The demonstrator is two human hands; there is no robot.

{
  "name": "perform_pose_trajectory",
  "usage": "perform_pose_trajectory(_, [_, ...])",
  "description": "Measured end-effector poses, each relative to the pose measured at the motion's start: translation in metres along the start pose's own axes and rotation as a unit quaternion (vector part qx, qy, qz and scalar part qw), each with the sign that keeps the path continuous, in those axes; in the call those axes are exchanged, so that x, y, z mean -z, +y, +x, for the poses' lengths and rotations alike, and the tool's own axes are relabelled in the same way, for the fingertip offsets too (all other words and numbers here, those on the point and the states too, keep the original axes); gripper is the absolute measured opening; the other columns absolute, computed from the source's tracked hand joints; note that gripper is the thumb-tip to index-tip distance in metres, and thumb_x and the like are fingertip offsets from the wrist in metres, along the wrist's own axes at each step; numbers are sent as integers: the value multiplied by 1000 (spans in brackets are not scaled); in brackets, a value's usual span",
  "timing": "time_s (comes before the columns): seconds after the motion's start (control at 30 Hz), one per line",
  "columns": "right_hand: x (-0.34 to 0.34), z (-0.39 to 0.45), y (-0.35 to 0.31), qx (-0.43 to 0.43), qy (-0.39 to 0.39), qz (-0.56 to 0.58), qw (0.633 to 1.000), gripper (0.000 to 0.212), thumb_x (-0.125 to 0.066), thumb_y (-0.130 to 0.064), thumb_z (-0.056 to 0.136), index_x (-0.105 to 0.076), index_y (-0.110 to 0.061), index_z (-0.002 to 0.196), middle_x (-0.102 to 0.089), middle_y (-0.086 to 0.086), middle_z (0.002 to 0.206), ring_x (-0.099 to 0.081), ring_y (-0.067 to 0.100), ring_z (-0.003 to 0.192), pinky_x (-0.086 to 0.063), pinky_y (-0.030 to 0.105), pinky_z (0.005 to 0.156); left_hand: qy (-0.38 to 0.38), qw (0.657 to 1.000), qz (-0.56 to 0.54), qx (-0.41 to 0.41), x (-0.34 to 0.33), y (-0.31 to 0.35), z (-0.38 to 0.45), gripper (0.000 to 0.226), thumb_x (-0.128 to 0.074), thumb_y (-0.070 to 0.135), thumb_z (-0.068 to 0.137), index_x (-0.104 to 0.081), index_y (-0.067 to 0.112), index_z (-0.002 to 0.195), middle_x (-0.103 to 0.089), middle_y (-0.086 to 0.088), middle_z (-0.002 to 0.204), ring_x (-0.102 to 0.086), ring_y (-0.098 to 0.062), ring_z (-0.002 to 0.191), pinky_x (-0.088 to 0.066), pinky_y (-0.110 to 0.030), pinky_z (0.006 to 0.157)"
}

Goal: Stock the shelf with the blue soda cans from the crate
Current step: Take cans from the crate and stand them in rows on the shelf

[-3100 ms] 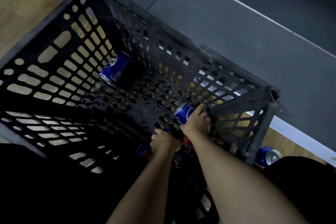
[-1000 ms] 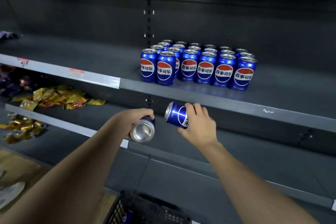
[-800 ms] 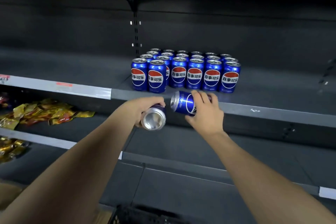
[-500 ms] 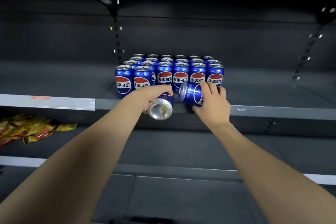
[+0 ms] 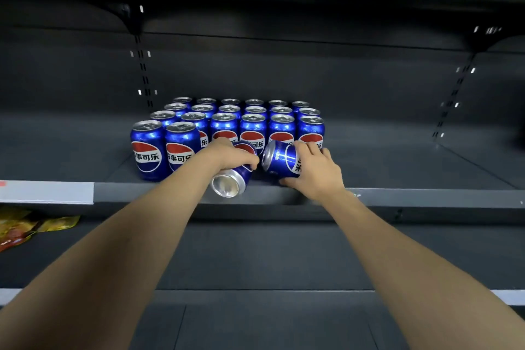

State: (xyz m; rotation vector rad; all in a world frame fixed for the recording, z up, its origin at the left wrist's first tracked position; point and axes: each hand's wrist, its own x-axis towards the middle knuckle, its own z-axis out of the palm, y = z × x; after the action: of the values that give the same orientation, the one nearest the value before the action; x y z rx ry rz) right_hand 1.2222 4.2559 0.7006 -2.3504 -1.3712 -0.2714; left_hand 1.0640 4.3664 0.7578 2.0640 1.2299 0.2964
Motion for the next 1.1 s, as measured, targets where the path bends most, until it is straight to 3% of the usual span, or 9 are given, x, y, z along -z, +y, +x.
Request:
perform_pose_trajectory(0.1, [-3,9,4,21,-35,8,999,92,-73,-56,71,-27,-26,144,-36,-3,143,-31,26,131,-41,42,98,-10,1000,6,-5,-4,3,9,42,-75,31,66,-50,10,93,-59,-8,91,-60,-21,80,-48,-29,66])
perform_pose_trajectory(0.23, [-6,17,12,32,-77,62,995,95,-73,-61,68,-29,-26,144,-38,-3,142,-35,26,129,-39,41,103,-13,999,40,-19,-8,1,16,34,-74,28,67,-47,13,80,-52,-3,83,-52,-14,70,-41,-24,54])
perform_pose_trajectory(0.57, [-1,26,15,64,-132,94,985,106,-83,-50,61,-23,-31,146,-33,0,143,-27,27,132,-32,42,109,-79,989,128,-12,-7,13,24,29,-66,36,75,-51,13,85,-51,-4,90,-48,-14,74,-37,-25,61])
perform_pose_trajectory(0.7, [-2,19,24,30,-100,204,973,102,-85,-41,63,-27,-28,146,-29,-1,147,-27,21,135,-30,33,109,-112,982,154,-7,-7,18,29,38,-64,33,78,-50,11,105,-49,-8,111,-50,-21,97,-40,-29,77])
perform_pose_trajectory(0.77, [-2,15,31,1,-89,231,969,99,-84,-44,65,-27,-30,145,-30,-3,146,-26,19,135,-29,35,109,-116,977,178,-10,-9,20,31,39,-64,34,77,-51,10,105,-49,-8,111,-50,-22,96,-41,-29,75])
perform_pose_trajectory(0.87, [-1,14,40,-40,-100,245,963,106,-82,-60,51,-33,-30,140,-41,-4,138,-38,18,129,-36,42,109,-115,969,220,-19,-13,24,33,38,-63,35,76,-55,8,102,-51,-8,105,-50,-20,86,-40,-27,66])
perform_pose_trajectory(0.97, [-2,15,45,-77,-144,281,946,108,-80,-66,39,-39,-27,131,-53,-10,126,-54,13,115,-43,40,103,-114,966,233,-18,-16,26,34,37,-63,35,75,-57,8,100,-52,-8,103,-50,-21,86,-39,-28,67])
perform_pose_trajectory(1.1, [-10,17,47,-99,-157,313,931,111,-82,-72,31,-41,-33,125,-60,-16,118,-58,10,111,-46,38,101,-104,967,232,-22,-17,24,36,37,-64,34,76,-54,9,101,-52,-7,104,-49,-19,84,-39,-27,66])
